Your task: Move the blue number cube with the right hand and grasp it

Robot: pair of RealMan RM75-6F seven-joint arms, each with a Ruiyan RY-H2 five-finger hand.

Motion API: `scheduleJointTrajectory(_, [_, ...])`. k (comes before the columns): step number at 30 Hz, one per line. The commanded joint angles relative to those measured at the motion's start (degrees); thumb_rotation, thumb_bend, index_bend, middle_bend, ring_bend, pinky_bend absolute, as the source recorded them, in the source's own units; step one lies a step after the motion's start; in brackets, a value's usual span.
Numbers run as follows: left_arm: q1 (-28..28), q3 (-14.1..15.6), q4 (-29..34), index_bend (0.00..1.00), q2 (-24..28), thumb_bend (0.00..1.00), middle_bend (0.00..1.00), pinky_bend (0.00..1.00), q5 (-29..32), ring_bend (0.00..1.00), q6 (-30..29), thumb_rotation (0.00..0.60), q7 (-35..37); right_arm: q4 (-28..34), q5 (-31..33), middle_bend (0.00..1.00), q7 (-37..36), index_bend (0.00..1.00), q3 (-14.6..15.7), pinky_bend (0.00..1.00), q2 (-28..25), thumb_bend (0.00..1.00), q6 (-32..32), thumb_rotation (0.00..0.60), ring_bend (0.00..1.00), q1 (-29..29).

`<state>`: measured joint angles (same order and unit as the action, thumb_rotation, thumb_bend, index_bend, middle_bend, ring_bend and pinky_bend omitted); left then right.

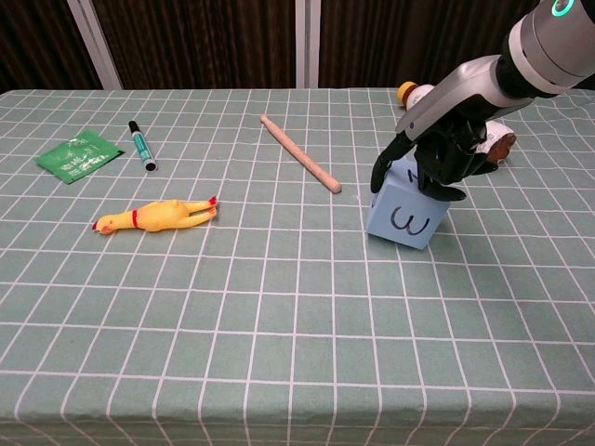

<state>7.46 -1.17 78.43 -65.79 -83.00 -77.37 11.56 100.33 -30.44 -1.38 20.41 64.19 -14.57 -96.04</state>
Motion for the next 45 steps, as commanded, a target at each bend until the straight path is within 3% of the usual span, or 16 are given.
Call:
scheduleJointTrajectory(1, [0.1,0.0,0.0,0.06,0.0,0.05,0.0,0.0,0.0,0.0,0.1,0.6,0.0,-0.5,-0.2,0.95,-0.4,0.12,0.5,0.74,0.3,1.0,0.6,0.6,0.85,-0.4])
scheduleJointTrajectory(17, [0.0,0.0,0.4,0.06,0.2,0.05,0.0,0.0,-0.2,0.0,0.0,0.6,-0.4,1.4,-3.3,0.95,-2.0,0.24,2.5,0.74,-0.7,1.0,0.3,0.6,0.85,-1.7])
scheduleJointTrajectory(28, [0.0,-0.1,0.9,0.06,0.3,0.05,0.0,0.0,-0.1,0.0,-0.1,0.6,-0.9,1.7,-4.1,0.95,-3.1,0.25,2.4,0.74,-0.2,1.0,-0.8,0.6,0.85,-1.5])
scheduleJointTrajectory(31, [-0.1,-0.1,1.0,0.06,0.5,0.05,0.0,0.0,0.0,0.0,-0.2,0.6,-1.0,1.5,-4.2,0.95,-3.6,0.22,2.0,0.74,-0.2,1.0,-1.1,0.6,0.85,-1.2])
scheduleJointTrajectory(35, [-0.2,-0.2,1.2,0.06,0.5,0.05,0.0,0.0,0.1,0.0,-0.2,0.6,-1.0,3.1,-5.4,0.95,-4.8,0.05,0.1,0.74,-2.4,1.0,-2.6,0.6,0.85,0.6])
scheduleJointTrajectory(38, [-0.3,-0.3,1.5,0.06,0.7,0.05,0.0,0.0,0.0,0.0,-0.6,0.6,-1.2,7.2,-8.7,0.95,-5.7,0.02,-2.1,0.74,-7.2,1.0,-6.2,0.6,0.85,4.2])
scheduleJointTrajectory(41, [-0.5,-0.4,2.2,0.06,1.0,0.05,0.0,0.0,-0.1,0.0,-1.2,0.6,-1.5,13.6,-14.9,0.95,-4.5,0.03,-2.1,0.74,-13.7,1.0,-15.2,0.6,0.85,11.1])
scheduleJointTrajectory(45, [-0.6,-0.6,3.4,0.06,1.3,0.05,0.0,0.0,-0.2,0.0,-1.9,0.6,-2.1,20.0,-23.4,0.95,7.9,0.06,3.1,0.74,-18.4,1.0,-41.4,0.6,0.85,25.1])
